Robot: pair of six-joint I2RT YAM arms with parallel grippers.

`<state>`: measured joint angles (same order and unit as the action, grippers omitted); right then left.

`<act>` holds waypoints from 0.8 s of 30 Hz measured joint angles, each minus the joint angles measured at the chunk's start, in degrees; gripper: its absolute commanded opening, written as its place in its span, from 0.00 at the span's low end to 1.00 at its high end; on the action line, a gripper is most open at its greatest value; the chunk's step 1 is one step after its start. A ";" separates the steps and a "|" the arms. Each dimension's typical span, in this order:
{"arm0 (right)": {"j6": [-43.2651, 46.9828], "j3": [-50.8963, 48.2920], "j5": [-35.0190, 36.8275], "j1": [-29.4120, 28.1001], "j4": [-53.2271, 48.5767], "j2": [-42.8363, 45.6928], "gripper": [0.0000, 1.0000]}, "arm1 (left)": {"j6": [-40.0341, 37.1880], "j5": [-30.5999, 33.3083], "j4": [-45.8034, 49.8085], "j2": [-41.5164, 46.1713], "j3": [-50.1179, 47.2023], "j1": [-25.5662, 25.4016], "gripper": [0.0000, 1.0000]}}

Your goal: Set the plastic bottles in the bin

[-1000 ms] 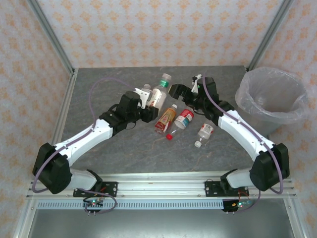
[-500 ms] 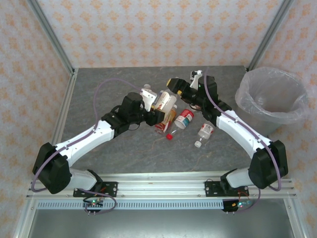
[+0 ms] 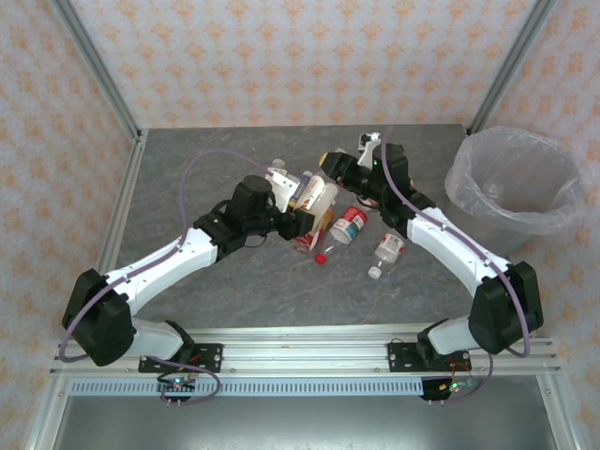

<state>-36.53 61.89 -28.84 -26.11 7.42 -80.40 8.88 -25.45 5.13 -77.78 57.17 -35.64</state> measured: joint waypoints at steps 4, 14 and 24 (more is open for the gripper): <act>-0.04 -1.03 0.46 0.00 0.26 0.90 0.00 | -0.04 -0.31 0.33 0.00 0.00 -0.02 0.25; 1.05 -1.68 3.02 -0.48 -0.52 2.58 0.00 | -0.22 -1.68 0.07 0.04 0.00 -0.15 0.92; 7.54 -1.70 10.99 -0.44 -6.69 6.62 0.00 | 0.26 -0.04 -3.30 6.97 -3.91 -0.24 1.00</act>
<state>-28.99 60.18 -17.85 -26.55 0.73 -73.78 9.15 -25.50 1.83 -70.81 53.25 -35.88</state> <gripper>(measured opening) 0.401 0.998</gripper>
